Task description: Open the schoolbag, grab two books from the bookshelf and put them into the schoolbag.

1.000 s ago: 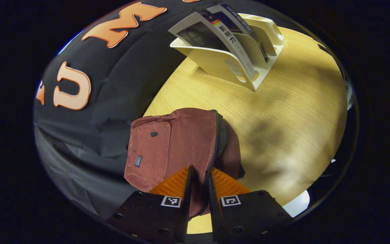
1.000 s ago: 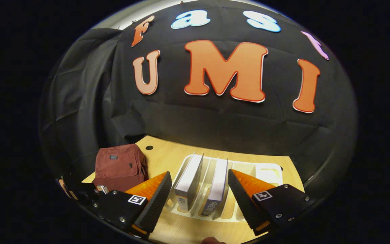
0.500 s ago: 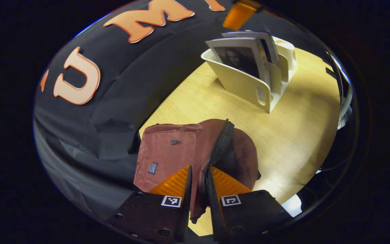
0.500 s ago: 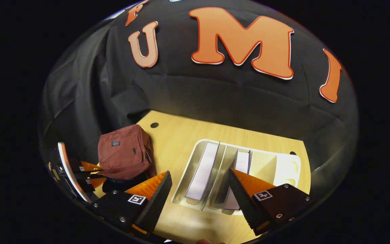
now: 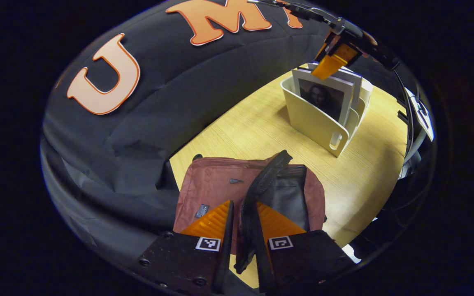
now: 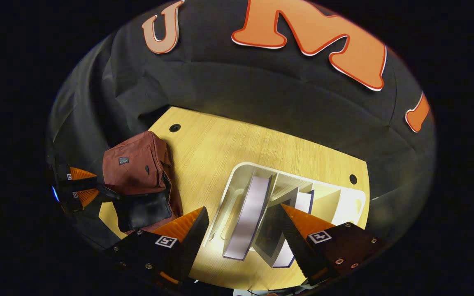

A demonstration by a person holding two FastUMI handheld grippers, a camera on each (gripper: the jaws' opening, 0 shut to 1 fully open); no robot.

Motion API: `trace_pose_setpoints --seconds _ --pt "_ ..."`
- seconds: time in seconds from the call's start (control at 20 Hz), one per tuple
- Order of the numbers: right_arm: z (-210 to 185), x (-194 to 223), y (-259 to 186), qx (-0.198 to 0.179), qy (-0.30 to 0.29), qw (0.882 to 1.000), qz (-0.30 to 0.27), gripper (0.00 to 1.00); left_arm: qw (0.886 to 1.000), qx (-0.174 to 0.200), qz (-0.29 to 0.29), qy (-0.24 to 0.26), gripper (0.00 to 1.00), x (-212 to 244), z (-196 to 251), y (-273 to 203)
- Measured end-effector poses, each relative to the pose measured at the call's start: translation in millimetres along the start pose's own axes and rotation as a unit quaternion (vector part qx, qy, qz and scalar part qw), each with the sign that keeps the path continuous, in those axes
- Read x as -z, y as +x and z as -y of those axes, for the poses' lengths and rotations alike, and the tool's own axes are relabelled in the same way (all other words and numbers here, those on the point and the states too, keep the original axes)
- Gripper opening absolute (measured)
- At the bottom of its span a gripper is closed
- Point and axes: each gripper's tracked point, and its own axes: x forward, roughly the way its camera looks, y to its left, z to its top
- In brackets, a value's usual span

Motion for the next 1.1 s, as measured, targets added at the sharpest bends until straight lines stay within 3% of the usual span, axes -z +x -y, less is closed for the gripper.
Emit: trace_pose_setpoints --seconds 0.1,0.3,0.35,0.5,0.7,0.75,0.8,0.85,0.95,1.0,1.1 --pt "7.1 -1.7 7.6 0.021 -0.001 1.0 -0.012 0.99 1.0 0.007 0.002 -0.015 0.28 -1.4 -1.7 -0.6" --pt "5.2 14.6 26.7 0.027 0.017 0.997 -0.074 0.99 1.0 0.01 0.008 -0.022 0.28 -3.4 -9.1 0.3" --pt "4.7 17.0 33.9 0.028 0.019 0.996 -0.085 0.99 0.999 0.012 0.004 -0.029 0.22 -1.7 -7.4 3.1" --pt "2.3 25.6 46.5 0.036 0.022 0.992 -0.119 0.98 0.999 0.026 -0.003 -0.041 0.22 1.9 -3.5 3.6" --pt "7.4 36.6 59.5 0.057 0.029 0.984 -0.167 0.81 0.999 0.022 0.003 -0.041 0.22 2.7 -5.4 4.4" --pt "8.9 40.6 61.1 0.061 0.03 0.982 -0.178 0.63 0.999 0.022 0.003 -0.043 0.22 2.8 -5.1 4.7" --pt "9.1 44.4 62.1 0.063 0.036 0.979 -0.19 0.65 0.999 0.023 0.004 -0.046 0.22 3.6 -4.7 5.5" --pt "4.0 41.3 57.1 0.055 0.048 0.978 -0.197 0.54 0.998 0.025 0.002 -0.05 0.22 3.6 -2.7 5.6" --pt "-2.8 43.6 57.1 0.041 0.08 0.974 -0.208 0.55 0.998 0.03 0.001 -0.054 0.22 6.3 0.4 6.7" --pt "-6.0 39.3 53.0 0.034 0.093 0.973 -0.21 0.43 0.998 0.031 0.0 -0.055 0.22 7.3 0.1 6.1" --pt "0.4 28.9 40.7 0.041 0.088 0.976 -0.197 0.37 0.998 0.034 -0.001 -0.055 0.22 8.0 1.1 5.4"
